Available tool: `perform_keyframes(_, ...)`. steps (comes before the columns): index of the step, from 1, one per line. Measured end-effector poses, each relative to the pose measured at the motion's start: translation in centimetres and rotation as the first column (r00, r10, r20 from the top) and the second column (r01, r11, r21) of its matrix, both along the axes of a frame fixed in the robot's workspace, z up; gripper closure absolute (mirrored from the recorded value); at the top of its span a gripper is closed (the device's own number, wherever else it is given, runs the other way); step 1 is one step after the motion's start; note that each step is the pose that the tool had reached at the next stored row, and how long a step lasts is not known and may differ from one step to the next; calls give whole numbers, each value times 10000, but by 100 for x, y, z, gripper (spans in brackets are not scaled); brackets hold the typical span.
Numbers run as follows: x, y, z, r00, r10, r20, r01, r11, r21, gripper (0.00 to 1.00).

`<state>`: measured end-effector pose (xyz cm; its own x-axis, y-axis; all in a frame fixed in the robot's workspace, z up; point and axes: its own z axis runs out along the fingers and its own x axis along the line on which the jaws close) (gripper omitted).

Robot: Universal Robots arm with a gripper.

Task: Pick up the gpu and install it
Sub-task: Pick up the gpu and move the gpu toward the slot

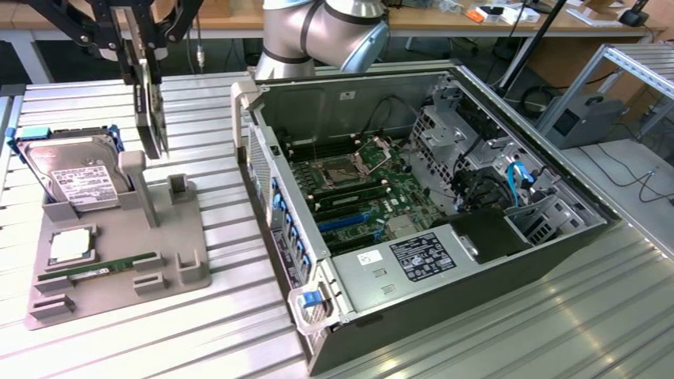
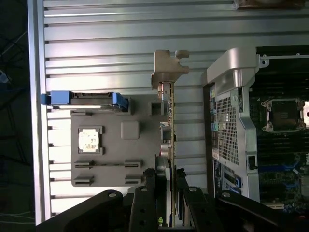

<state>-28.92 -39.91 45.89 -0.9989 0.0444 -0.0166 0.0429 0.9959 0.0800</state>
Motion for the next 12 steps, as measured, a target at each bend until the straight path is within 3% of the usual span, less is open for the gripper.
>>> perform_keyframes(12, 0, 0, 94, 10000, 0, 0, 0, 10000, 23, 73)
